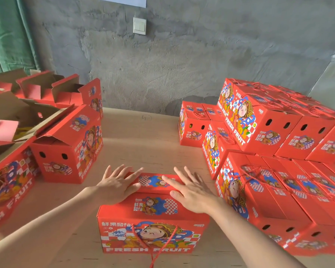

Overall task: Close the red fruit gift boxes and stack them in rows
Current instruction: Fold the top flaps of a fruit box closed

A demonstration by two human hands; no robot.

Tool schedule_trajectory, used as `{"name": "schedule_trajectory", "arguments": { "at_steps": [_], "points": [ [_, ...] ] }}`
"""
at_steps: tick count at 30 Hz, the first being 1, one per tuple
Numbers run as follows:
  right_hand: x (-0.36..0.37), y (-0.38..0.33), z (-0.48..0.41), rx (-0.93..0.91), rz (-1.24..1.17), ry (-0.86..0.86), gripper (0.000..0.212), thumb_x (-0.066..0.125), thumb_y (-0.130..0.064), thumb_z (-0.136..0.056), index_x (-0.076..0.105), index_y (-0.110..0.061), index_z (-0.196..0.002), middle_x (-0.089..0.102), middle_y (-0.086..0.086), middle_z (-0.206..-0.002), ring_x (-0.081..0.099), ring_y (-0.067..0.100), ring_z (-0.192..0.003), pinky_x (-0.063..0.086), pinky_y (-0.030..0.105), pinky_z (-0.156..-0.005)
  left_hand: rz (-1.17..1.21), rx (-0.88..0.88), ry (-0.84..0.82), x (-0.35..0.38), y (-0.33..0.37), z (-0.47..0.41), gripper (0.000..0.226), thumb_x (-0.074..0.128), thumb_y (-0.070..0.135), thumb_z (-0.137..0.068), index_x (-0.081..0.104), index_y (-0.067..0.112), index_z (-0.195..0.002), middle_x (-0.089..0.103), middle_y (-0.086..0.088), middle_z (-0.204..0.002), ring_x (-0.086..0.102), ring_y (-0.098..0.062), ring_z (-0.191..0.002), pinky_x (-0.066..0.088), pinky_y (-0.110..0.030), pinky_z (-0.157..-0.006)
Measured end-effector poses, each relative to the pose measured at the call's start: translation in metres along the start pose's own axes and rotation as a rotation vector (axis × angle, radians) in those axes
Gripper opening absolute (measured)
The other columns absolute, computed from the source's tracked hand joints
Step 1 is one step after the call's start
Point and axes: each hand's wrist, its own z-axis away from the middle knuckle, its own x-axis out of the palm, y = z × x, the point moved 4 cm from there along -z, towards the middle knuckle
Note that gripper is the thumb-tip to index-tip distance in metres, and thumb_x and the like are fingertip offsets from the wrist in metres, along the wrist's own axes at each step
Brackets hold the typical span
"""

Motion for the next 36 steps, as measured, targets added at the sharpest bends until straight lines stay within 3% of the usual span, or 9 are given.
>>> {"name": "schedule_trajectory", "arguments": {
  "at_steps": [4,15,19,21,24,27,29,33,36],
  "points": [
    [0.012,-0.001,0.001,0.000,-0.057,-0.009,0.044,0.013,-0.050,-0.100,-0.012,-0.062,-0.133,-0.027,-0.008,-0.154,-0.030,0.020,-0.140,-0.021,0.045,-0.112,-0.020,-0.056,0.007,0.005,-0.001,-0.005,0.057,0.000,0.065,-0.089,-0.031,0.044,-0.132,-0.017,0.007,-0.158,-0.025,-0.020,-0.142,-0.019,-0.054,-0.110],
    [0.006,0.021,0.000,0.035,-0.173,0.153,0.040,0.029,-0.053,-0.098,0.025,-0.059,-0.138,0.010,-0.010,-0.159,0.003,0.016,-0.146,0.003,0.039,-0.117,0.064,-0.101,0.129,0.018,0.100,0.036,0.057,0.016,0.045,-0.100,0.001,0.024,-0.152,-0.013,0.005,-0.158,-0.021,-0.015,-0.142,-0.021,-0.046,-0.110],
    [0.002,0.018,0.000,0.060,-0.137,0.198,0.042,0.031,-0.054,-0.097,0.026,-0.058,-0.138,0.027,-0.005,-0.148,0.020,0.014,-0.138,0.013,0.035,-0.113,0.011,-0.020,0.246,0.025,0.139,0.061,0.060,0.026,0.051,-0.092,0.060,0.016,-0.127,0.052,-0.005,-0.138,0.046,-0.022,-0.130,0.004,-0.048,-0.110],
    [0.004,0.017,0.003,0.113,-0.113,0.186,0.043,0.028,-0.057,-0.096,0.022,-0.060,-0.138,0.031,0.000,-0.140,0.024,0.017,-0.136,0.015,0.037,-0.110,0.001,0.004,0.219,0.024,0.135,0.064,0.065,0.018,0.055,-0.094,0.066,0.020,-0.120,0.060,-0.001,-0.129,0.055,-0.026,-0.121,0.010,-0.049,-0.105],
    [0.004,0.009,0.010,0.200,-0.040,0.178,0.046,0.023,-0.062,-0.094,0.017,-0.060,-0.139,0.037,0.006,-0.134,0.031,0.023,-0.132,0.017,0.044,-0.107,0.010,-0.024,0.236,0.021,0.116,0.063,0.068,0.007,0.058,-0.096,0.058,0.027,-0.130,0.052,-0.001,-0.138,0.045,-0.033,-0.129,0.004,-0.055,-0.106],
    [0.010,0.003,0.024,0.287,-0.010,0.179,0.052,0.022,-0.062,-0.094,0.013,-0.052,-0.144,0.037,0.021,-0.139,0.030,0.032,-0.133,0.012,0.047,-0.110,0.134,-0.084,0.292,0.028,0.091,0.057,0.069,-0.005,0.070,-0.086,0.007,0.042,-0.148,-0.009,0.002,-0.158,-0.012,-0.031,-0.144,-0.021,-0.048,-0.110],
    [0.016,-0.004,0.035,0.335,-0.031,0.155,0.058,0.022,-0.062,-0.094,0.010,-0.044,-0.148,0.031,0.029,-0.144,0.027,0.036,-0.136,0.009,0.046,-0.113,0.310,-0.250,0.323,0.039,0.067,0.045,0.068,0.000,0.070,-0.084,-0.020,0.040,-0.142,-0.035,0.009,-0.148,-0.033,-0.018,-0.138,-0.018,-0.047,-0.111],
    [0.033,-0.022,0.059,0.318,-0.324,0.171,0.069,0.035,-0.054,-0.095,0.014,-0.017,-0.149,0.035,0.024,-0.143,0.033,0.033,-0.134,0.020,0.036,-0.110,0.797,-0.598,0.373,0.042,0.053,0.030,0.072,0.034,0.047,-0.097,-0.006,0.020,-0.151,-0.007,-0.003,-0.159,0.000,-0.024,-0.147,0.006,-0.049,-0.115],
    [0.033,-0.009,0.077,0.432,-0.821,0.321,0.064,0.045,-0.068,-0.084,0.043,-0.013,-0.116,0.058,0.005,-0.106,0.054,0.027,-0.110,0.037,0.031,-0.091,1.139,-0.758,0.525,0.060,0.051,0.042,0.059,0.040,0.050,-0.094,0.047,0.005,-0.132,0.047,-0.024,-0.133,0.044,-0.038,-0.123,0.035,-0.049,-0.103]
  ]
}}
